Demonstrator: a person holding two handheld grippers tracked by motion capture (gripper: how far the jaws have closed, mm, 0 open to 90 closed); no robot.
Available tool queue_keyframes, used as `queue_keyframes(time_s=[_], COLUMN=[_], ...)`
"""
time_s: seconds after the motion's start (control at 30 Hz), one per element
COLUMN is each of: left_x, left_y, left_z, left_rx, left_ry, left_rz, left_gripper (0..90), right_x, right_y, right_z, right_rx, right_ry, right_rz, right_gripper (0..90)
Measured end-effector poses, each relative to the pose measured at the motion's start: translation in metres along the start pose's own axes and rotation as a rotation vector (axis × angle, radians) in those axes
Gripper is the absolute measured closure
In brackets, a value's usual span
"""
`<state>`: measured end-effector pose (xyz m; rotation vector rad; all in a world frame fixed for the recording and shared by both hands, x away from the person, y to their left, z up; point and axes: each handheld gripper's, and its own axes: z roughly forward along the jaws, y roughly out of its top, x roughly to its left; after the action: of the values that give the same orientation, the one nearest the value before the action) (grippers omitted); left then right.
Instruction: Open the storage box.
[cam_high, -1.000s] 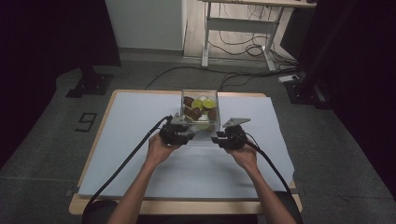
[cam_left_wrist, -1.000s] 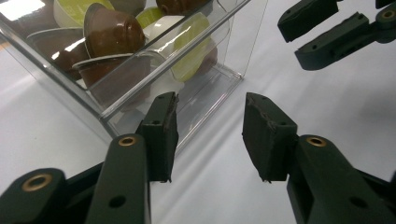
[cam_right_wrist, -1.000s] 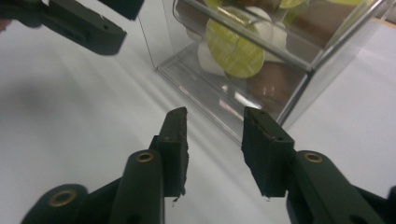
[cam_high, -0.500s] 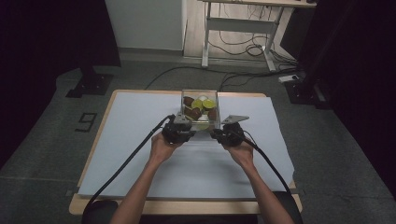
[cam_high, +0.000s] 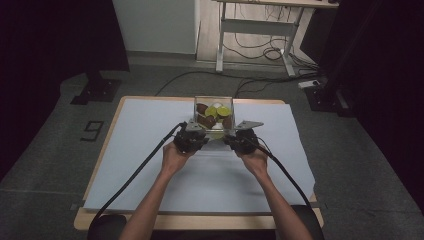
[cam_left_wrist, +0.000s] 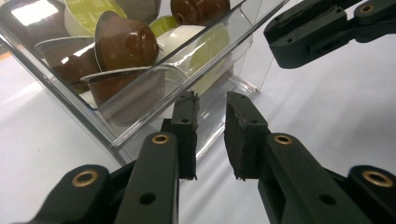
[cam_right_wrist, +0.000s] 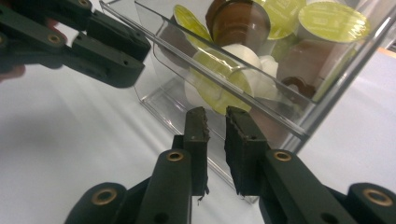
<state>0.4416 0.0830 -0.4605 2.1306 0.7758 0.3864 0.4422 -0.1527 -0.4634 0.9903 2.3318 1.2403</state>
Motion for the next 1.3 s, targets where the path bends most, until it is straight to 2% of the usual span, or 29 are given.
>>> queue_keyframes(time_s=[0.13,0.37,0.5,0.77,0.9,1.3], left_x=[0.000,0.000,-0.001,0.002,0.001,-0.002], left_y=[0.000,0.001,0.001,-0.001,-0.001,-0.002], left_z=[0.000,0.000,-0.001,0.006,0.006,0.004], left_rx=[-0.013,-0.017,0.001,-0.024,-0.029,-0.039], left_ry=[0.005,0.008,0.040,0.007,0.011,0.031], left_rz=[0.000,-0.006,0.001,-0.033,-0.029,-0.023], left_gripper=[77.1,78.3,77.8,77.0,77.9,79.9], right_x=[0.002,0.003,0.004,0.003,0.002,0.003], right_y=[0.002,0.004,0.006,0.006,0.006,0.005], right_z=[0.005,0.011,0.013,0.013,0.012,0.011], right_rx=[0.007,0.009,0.004,-0.001,0.000,-0.003], right_ry=[-0.014,-0.031,-0.022,-0.019,-0.014,0.007], right_rz=[-0.016,-0.005,-0.005,0.002,-0.010,-0.004], right_gripper=[80.5,80.5,80.8,82.3,82.6,82.3])
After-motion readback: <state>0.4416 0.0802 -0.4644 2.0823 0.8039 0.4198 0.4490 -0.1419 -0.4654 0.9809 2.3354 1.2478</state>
